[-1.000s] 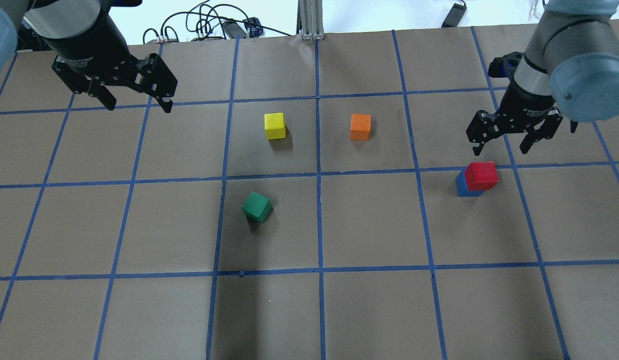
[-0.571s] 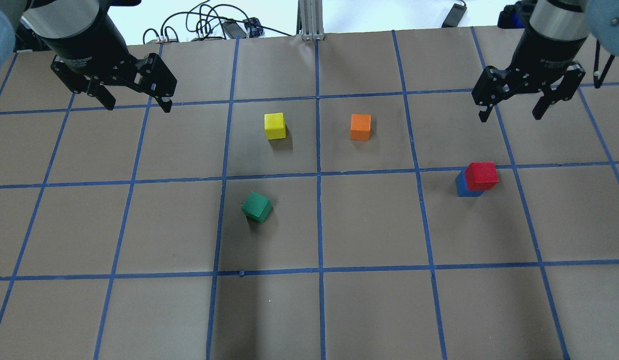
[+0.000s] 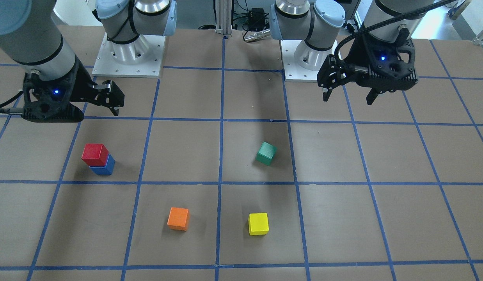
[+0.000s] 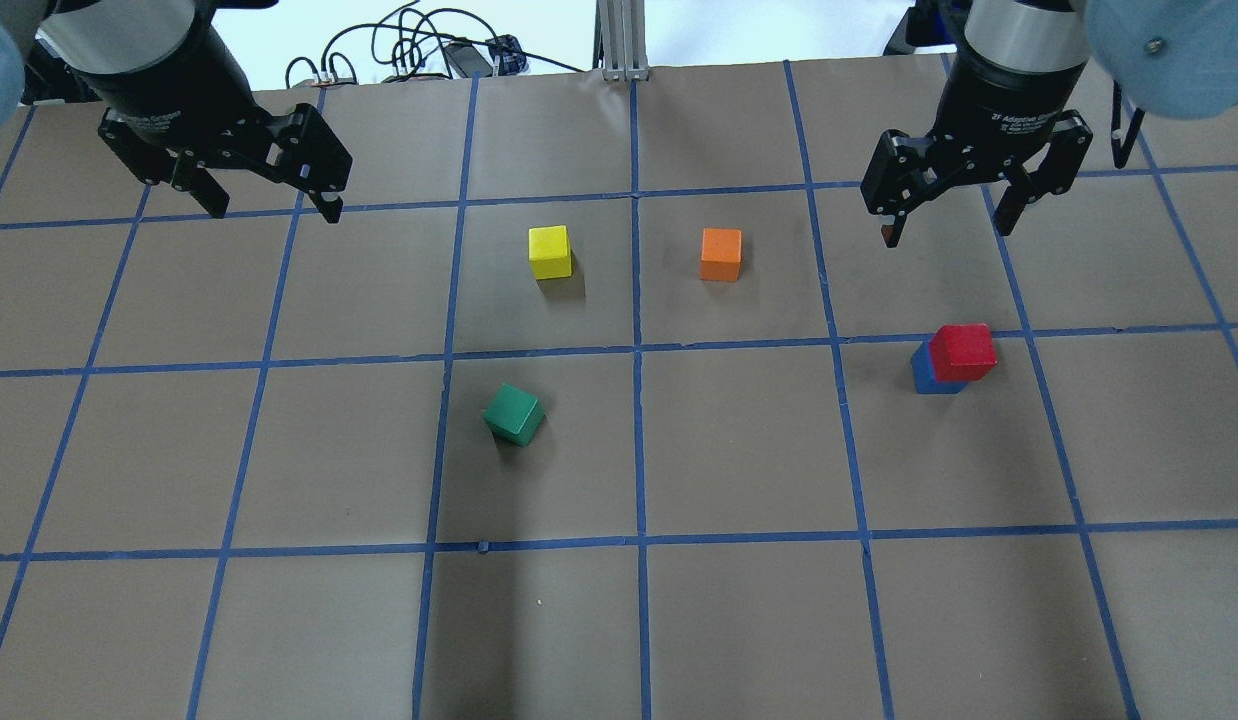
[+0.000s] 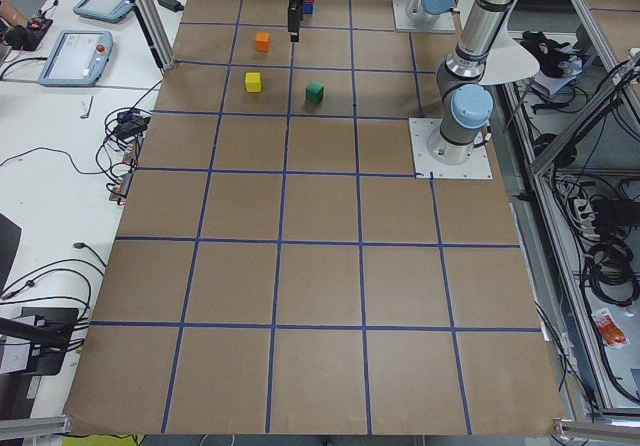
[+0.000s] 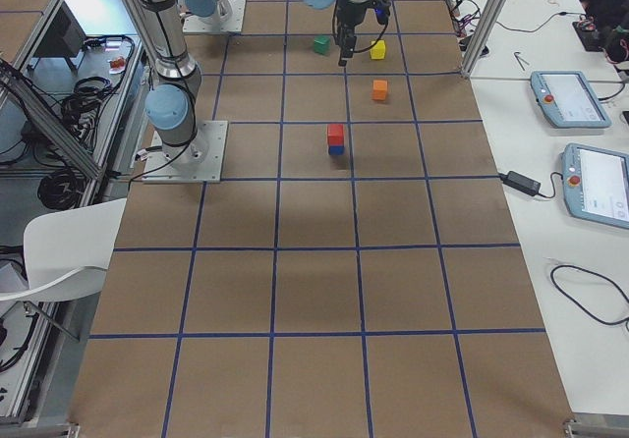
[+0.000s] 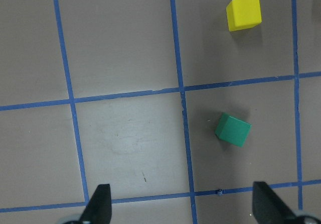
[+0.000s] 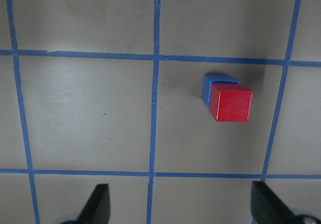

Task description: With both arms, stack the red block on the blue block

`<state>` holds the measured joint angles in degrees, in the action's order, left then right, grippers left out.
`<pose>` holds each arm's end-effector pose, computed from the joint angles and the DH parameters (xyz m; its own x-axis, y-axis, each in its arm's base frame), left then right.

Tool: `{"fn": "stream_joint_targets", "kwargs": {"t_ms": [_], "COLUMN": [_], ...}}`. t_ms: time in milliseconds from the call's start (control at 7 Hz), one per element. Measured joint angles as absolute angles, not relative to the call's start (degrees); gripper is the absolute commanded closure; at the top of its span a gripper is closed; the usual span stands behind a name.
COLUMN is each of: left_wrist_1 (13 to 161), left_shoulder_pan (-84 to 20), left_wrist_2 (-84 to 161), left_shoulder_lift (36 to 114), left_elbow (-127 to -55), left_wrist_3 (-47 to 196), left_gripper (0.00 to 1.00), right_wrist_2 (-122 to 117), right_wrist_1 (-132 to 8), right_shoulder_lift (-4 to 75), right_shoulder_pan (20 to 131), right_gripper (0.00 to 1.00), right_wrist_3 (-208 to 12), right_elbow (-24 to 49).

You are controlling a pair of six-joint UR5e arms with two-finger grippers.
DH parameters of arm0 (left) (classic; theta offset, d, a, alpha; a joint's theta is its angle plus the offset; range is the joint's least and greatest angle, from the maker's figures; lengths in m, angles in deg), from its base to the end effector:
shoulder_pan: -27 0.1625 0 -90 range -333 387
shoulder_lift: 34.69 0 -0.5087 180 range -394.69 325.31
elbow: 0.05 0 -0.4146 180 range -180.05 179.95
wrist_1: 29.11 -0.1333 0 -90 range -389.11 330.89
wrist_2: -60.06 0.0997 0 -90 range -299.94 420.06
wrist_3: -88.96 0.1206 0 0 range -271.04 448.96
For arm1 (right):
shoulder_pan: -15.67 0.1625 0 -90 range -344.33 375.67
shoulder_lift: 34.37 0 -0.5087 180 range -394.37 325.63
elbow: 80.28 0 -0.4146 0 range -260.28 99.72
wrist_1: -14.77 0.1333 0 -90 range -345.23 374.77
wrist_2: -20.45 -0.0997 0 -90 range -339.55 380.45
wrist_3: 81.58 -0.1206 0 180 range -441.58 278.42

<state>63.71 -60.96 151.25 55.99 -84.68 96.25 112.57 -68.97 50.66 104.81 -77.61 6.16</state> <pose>-0.1121 -0.5272 0.5878 -0.9956 0.0908 -0.0247 0.0915 0.9954 -0.0297 0.1207 -0.5431 0.5263 -0.9979 -0.0586 0.0273 -0.0543 0.9893 0.1357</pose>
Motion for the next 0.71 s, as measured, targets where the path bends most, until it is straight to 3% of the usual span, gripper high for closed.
{"fn": "stream_joint_targets", "kwargs": {"t_ms": [714], "left_wrist_1": [63.7], "left_shoulder_pan": [-60.9], "left_wrist_2": [151.2], "left_shoulder_lift": [55.9], "left_elbow": [-84.7], "left_wrist_3": [96.2], "left_gripper": [0.0], "right_wrist_2": [112.7], "right_wrist_1": [-69.8], "right_shoulder_lift": [53.3], "right_shoulder_pan": [106.8], "right_gripper": [0.0], "right_wrist_3": [-77.8], "right_elbow": [8.9]}}
